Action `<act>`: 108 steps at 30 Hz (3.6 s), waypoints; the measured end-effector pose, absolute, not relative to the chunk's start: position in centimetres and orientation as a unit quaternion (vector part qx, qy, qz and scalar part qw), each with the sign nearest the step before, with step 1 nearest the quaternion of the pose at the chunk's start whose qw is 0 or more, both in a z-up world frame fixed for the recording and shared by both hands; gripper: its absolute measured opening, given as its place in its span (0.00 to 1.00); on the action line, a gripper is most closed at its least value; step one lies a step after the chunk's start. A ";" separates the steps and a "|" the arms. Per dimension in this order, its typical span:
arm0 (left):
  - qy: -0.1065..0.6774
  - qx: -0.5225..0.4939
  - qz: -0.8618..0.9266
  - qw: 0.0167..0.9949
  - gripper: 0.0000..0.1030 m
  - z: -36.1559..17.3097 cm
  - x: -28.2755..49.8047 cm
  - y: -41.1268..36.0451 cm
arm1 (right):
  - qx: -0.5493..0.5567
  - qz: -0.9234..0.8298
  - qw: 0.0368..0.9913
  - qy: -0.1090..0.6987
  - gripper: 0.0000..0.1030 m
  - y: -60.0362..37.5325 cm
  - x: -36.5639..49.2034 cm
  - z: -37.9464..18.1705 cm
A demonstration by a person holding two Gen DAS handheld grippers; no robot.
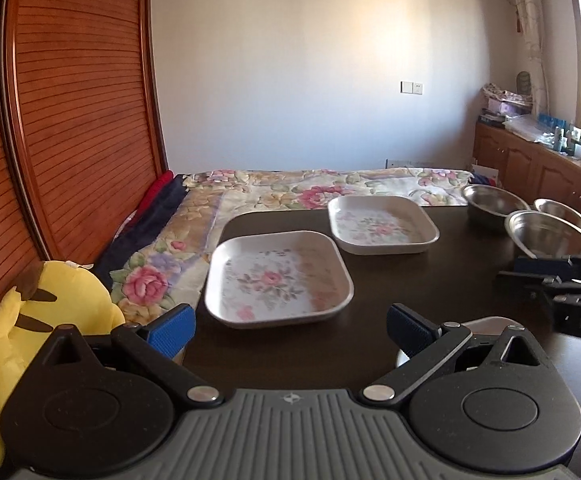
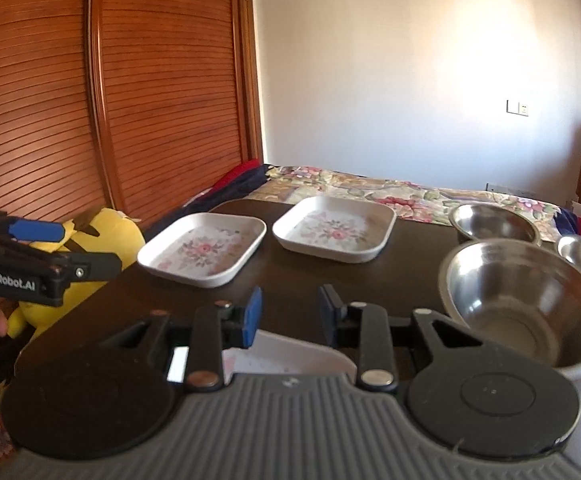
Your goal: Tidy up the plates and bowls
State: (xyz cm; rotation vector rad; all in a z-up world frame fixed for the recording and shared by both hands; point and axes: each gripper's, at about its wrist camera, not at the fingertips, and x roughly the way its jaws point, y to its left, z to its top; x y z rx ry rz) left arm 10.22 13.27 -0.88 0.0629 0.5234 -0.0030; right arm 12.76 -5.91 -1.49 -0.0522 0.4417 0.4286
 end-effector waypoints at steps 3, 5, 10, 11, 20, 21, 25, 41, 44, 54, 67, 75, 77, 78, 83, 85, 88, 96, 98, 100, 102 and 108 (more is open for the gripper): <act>0.259 0.036 0.003 0.965 1.00 -0.9 11.3 14.0 | -0.031 0.221 0.951 0.215 0.33 -4.9 14.0 -0.9; 0.262 0.039 0.000 0.964 1.00 -0.9 12.2 14.5 | -0.034 0.228 0.949 0.215 0.34 -4.3 14.9 -0.6; 0.261 0.034 -0.007 0.965 0.99 -0.9 14.1 15.9 | -0.041 0.242 0.943 0.223 0.34 -2.4 17.1 -0.4; 0.260 0.032 -0.008 0.965 0.98 -0.9 14.5 16.2 | -0.043 0.245 0.942 0.226 0.34 -2.0 17.5 -0.5; 0.263 0.032 -0.011 0.964 0.84 -2.1 18.1 18.7 | -0.044 0.261 0.927 0.266 0.35 0.0 21.1 -1.2; 0.265 0.032 -0.011 0.964 0.82 -2.3 18.5 18.9 | -0.043 0.262 0.925 0.271 0.35 0.3 21.6 -1.3; 0.279 0.029 -0.014 0.960 0.75 -3.4 20.2 20.0 | -0.038 0.266 0.918 0.291 0.36 1.0 23.2 -2.0; 0.324 0.003 -0.018 0.946 0.39 -6.8 23.7 22.6 | -0.036 0.275 0.897 0.343 0.35 3.0 26.4 -4.4; 0.327 0.001 -0.019 0.945 0.35 -7.1 23.9 22.7 | -0.038 0.276 0.896 0.347 0.34 3.2 26.6 -4.6; 0.326 -0.007 -0.030 0.945 0.26 -7.1 23.7 22.7 | -0.039 0.277 0.892 0.356 0.28 3.6 27.2 -4.9; 0.331 -0.029 -0.044 0.942 0.13 -7.0 23.2 22.6 | -0.034 0.281 0.886 0.366 0.19 3.4 27.2 -5.2; 0.320 -0.019 -0.046 0.946 0.13 -6.1 21.7 21.7 | -0.031 0.278 0.891 0.357 0.19 2.5 26.1 -4.7; 0.316 -0.016 -0.046 0.947 0.13 -5.7 21.2 21.4 | -0.027 0.278 0.893 0.354 0.19 2.2 25.7 -4.5; 0.315 -0.014 -0.045 0.948 0.13 -5.6 21.0 21.2 | -0.026 0.278 0.893 0.352 0.19 2.1 25.5 -4.4; 0.306 -0.001 -0.047 0.951 0.13 -4.3 19.6 20.4 | -0.022 0.279 0.898 0.339 0.19 1.2 24.4 -3.5; 0.301 0.003 -0.048 0.952 0.13 -3.7 18.9 20.0 | -0.018 0.279 0.900 0.333 0.19 0.9 23.8 -3.0; 0.292 0.009 -0.049 0.955 0.13 -2.8 17.8 19.4 | -0.015 0.279 0.904 0.324 0.19 0.3 23.0 -2.4; 0.270 0.015 -0.055 0.961 0.13 -0.7 15.4 17.7 | -0.012 0.275 0.914 0.298 0.19 -1.6 20.3 -0.5; 0.264 0.016 -0.057 0.963 0.13 -0.2 14.8 17.2 | -0.010 0.273 0.917 0.292 0.19 -2.1 19.8 0.0; 0.260 0.019 -0.061 0.963 0.13 0.3 14.3 16.6 | -0.009 0.271 0.919 0.285 0.19 -2.8 19.2 0.4; 0.255 0.022 -0.064 0.964 0.13 0.7 13.7 16.1 | -0.008 0.269 0.921 0.281 0.19 -3.3 18.7 0.8; 0.246 0.030 -0.073 0.966 0.13 1.7 12.0 14.6 | -0.009 0.265 0.927 0.267 0.19 -5.0 17.1 1.6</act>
